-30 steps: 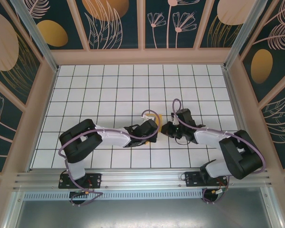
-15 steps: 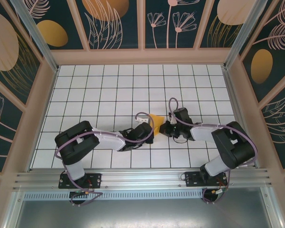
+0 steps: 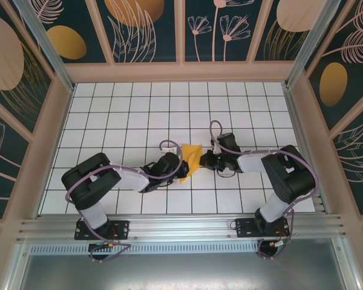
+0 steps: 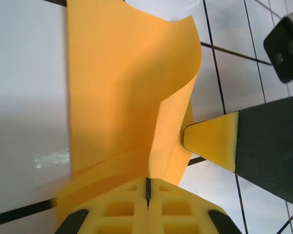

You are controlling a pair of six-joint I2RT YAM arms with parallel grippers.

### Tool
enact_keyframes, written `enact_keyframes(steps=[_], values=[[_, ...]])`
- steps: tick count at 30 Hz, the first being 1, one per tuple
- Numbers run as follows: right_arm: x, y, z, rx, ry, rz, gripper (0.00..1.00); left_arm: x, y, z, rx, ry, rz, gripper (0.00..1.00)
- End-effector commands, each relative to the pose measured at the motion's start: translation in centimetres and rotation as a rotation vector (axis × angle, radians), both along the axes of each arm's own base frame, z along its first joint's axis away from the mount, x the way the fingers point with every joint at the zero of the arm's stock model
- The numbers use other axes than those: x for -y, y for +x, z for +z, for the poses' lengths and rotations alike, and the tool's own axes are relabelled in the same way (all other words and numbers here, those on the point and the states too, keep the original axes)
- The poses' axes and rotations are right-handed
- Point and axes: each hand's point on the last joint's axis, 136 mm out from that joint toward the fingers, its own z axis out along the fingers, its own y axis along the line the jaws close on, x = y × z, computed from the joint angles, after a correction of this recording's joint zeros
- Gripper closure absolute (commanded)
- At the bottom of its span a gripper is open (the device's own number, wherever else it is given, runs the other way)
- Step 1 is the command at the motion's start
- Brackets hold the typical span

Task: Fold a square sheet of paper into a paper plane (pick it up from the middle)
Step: Fourth fold the wing at the center of the table.

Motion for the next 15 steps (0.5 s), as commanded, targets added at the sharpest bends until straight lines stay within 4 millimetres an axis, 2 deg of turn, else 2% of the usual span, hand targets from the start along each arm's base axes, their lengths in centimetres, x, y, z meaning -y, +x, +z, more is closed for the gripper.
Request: enact_keyframes(steps=[1, 10, 15], values=[[1.5, -0.3, -2.2, -0.032, -0.106, -0.006, 0.93, 0.6, 0.1, 2.4, 0.017, -0.119, -0.013, 1.00], [1.4, -0.1, -2.2, -0.029, -0.120, 0.005, 0.93, 0.0, 0.5, 2.6, 0.023, -0.127, 0.005, 1.00], [1.4, 0.0, -2.1, -0.028, -0.119, 0.009, 0.93, -1.2, 0.4, 2.2, 0.023, -0.121, 0.042, 0.99]])
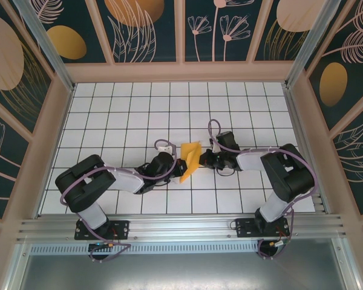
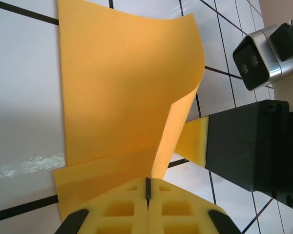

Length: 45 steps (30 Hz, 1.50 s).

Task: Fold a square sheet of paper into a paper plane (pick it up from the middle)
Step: Fourth fold the wing at the center of the table.

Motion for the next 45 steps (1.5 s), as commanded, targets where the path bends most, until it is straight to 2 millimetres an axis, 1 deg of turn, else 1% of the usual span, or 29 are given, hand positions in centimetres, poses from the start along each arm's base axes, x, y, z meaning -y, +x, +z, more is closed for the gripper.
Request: enact_keyframes(steps=[1, 5, 9, 12, 18, 19, 23, 27, 32, 41, 45], values=[[1.5, -0.4, -2.2, -0.044, -0.097, -0.020, 0.93, -0.5, 0.3, 0.7, 0.008, -0.037, 0.025, 0.99], [1.4, -0.3, -2.1, -0.043, -0.096, -0.016, 0.93, -0.2, 0.2, 0.4, 0.000, -0.063, 0.017, 1.00], [1.2, -0.1, -2.0, -0.042, -0.094, -0.013, 0.93, -0.3, 0.0, 0.3, -0.010, -0.123, 0.023, 1.00], [1.2, -0.1, -2.0, -0.043, -0.092, -0.011, 0.93, -0.2, 0.0, 0.7, -0.003, -0.148, 0.016, 1.00], [1.1, -0.2, -1.9, -0.043, -0.089, -0.007, 0.93, -1.1, 0.0, -0.3, -0.030, -0.124, 0.050, 1.00], [1.1, -0.1, -1.9, -0.042, -0.089, -0.007, 0.93, -1.3, -0.2, -1.4, -0.049, -0.103, 0.050, 1.00], [0.9, -0.1, -1.7, -0.040, -0.086, -0.002, 0.93, -1.4, -0.2, -2.0, -0.058, -0.086, 0.055, 1.00], [0.8, 0.0, -1.5, -0.038, -0.084, 0.001, 0.93, -1.9, 0.0, -2.8, -0.061, -0.034, 0.062, 1.00], [0.6, 0.0, -1.5, -0.036, -0.082, 0.008, 0.93, -2.0, 0.1, -3.1, -0.052, 0.021, 0.051, 1.00], [0.3, -0.1, -1.3, -0.037, -0.079, 0.021, 0.92, -2.3, 0.4, -3.3, -0.039, 0.060, 0.055, 1.00], [0.2, -0.2, -1.3, -0.036, -0.079, 0.025, 0.92, -1.8, 0.6, -3.2, -0.032, 0.072, 0.033, 0.99]])
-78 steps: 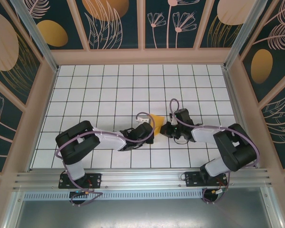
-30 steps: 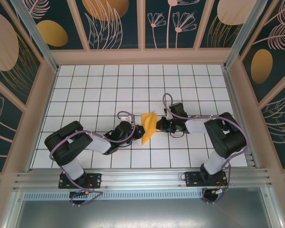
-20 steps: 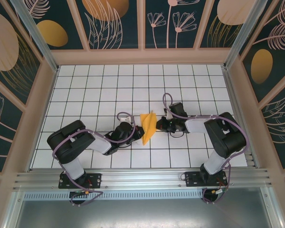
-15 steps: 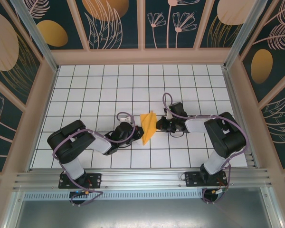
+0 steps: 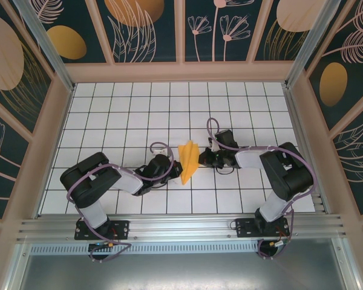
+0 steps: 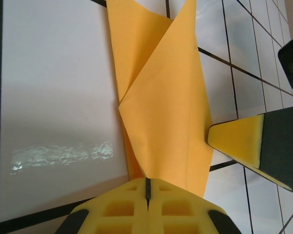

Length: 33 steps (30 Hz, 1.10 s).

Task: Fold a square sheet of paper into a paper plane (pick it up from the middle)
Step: Fourth fold the wing at the center of the table.

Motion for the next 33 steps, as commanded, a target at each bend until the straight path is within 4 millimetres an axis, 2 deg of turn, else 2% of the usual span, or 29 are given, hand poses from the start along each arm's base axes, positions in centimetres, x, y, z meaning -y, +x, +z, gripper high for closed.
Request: enact_keyframes(steps=[1, 7, 13, 17, 24, 29, 33], values=[[0.5, -0.4, -1.3, -0.022, -0.061, 0.010, 0.92, 0.0, 0.4, -0.6, 0.006, 0.053, -0.015, 0.99], [-0.2, -0.4, -0.2, -0.008, -0.024, 0.030, 0.91, -0.3, 0.2, -1.4, -0.005, 0.082, -0.018, 1.00], [-1.6, -0.2, 4.1, 0.068, 0.071, 0.057, 0.88, -0.8, -0.1, -1.9, -0.014, 0.096, -0.012, 1.00], [-3.1, -1.8, 5.6, 0.074, 0.120, 0.097, 0.90, -0.9, -0.2, -2.0, -0.018, 0.100, -0.014, 1.00], [-5.9, -6.3, 3.6, -0.017, 0.157, 0.160, 0.97, -1.0, -0.3, -2.1, -0.021, 0.093, -0.013, 1.00], [-6.5, -7.4, 2.5, -0.053, 0.167, 0.167, 0.99, -0.9, -0.3, -2.0, -0.019, 0.086, -0.016, 1.00], [-6.9, -7.7, 2.5, -0.059, 0.183, 0.174, 0.98, -0.9, -0.3, -1.9, -0.017, 0.085, -0.015, 1.00]])
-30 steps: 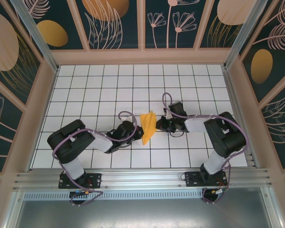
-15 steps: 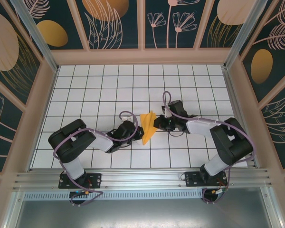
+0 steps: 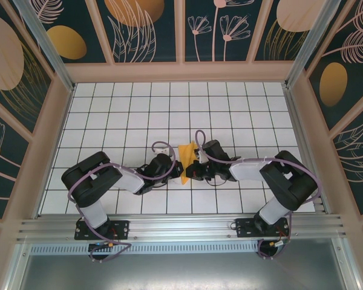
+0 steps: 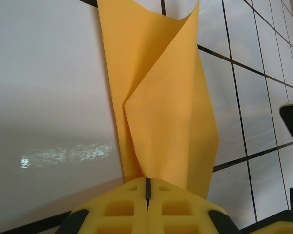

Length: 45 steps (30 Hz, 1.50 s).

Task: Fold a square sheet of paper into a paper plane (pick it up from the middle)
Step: Fourth fold the wing at the center of the table.

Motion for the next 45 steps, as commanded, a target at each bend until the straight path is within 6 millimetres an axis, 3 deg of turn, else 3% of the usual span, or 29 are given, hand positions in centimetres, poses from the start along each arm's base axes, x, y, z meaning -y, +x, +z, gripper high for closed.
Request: enact_keyframes(steps=[1, 20, 23, 31, 45], values=[[-0.9, -0.2, 0.3, -0.007, 0.046, 0.010, 0.98, -1.2, -0.5, -1.7, -0.025, 0.058, 0.004, 1.00], [-0.2, -0.9, -3.8, -0.079, -0.030, -0.012, 0.99, -1.2, -0.7, -1.8, -0.029, 0.057, -0.002, 1.00], [-0.4, -0.9, -3.3, -0.074, -0.006, -0.006, 0.98, -1.5, -0.7, -2.0, -0.030, 0.066, 0.010, 1.00], [-1.0, -0.9, 0.3, -0.024, 0.082, 0.009, 0.97, -1.8, -0.6, -1.7, -0.019, 0.076, 0.014, 1.00], [-1.2, -1.8, -1.2, -0.082, 0.086, 0.025, 0.96, -1.6, -0.8, -2.0, -0.031, 0.065, 0.005, 1.00]])
